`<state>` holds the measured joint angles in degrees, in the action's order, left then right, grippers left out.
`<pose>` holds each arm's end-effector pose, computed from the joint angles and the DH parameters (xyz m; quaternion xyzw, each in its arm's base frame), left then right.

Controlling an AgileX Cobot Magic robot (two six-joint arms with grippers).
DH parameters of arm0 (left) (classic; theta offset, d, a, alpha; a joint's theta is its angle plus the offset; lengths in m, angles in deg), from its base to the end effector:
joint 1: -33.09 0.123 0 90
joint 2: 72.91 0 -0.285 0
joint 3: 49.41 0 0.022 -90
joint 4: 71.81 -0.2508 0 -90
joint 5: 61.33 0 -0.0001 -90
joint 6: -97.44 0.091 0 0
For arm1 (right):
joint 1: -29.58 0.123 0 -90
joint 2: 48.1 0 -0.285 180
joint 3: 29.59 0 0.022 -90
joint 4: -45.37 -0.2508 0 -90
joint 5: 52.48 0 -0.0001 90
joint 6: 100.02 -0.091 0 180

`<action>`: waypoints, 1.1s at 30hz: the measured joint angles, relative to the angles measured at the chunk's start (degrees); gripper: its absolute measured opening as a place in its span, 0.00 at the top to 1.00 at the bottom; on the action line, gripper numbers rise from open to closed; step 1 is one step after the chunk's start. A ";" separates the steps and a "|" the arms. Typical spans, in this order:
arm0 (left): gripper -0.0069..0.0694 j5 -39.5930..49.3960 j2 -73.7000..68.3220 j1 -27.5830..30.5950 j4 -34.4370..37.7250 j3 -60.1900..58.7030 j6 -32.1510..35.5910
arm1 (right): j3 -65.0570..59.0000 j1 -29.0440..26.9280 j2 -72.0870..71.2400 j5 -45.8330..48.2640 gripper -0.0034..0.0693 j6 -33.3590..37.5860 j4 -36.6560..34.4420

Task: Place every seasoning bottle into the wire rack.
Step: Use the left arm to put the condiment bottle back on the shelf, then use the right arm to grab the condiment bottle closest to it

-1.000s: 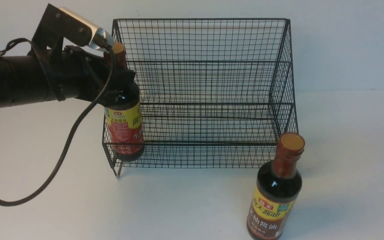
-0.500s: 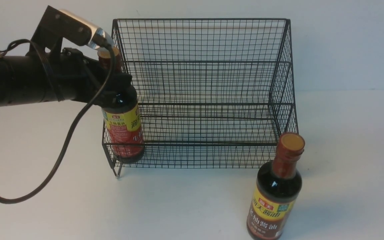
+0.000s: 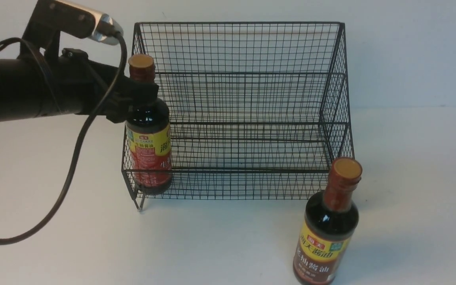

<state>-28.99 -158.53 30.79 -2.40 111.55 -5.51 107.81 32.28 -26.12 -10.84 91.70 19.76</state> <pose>0.2944 -0.0575 0.3289 0.2298 0.8032 -0.1824 0.5185 0.0363 0.0279 0.3371 -0.0542 0.7793 0.1705 0.6006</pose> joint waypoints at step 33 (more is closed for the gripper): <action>0.92 26.59 29.63 4.15 -35.87 0.00 -42.31 | 10.02 0.00 21.94 21.05 0.30 18.05 -16.07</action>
<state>-2.40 -128.90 34.94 -38.28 111.55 -47.82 117.83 32.28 -4.18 10.21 109.75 3.69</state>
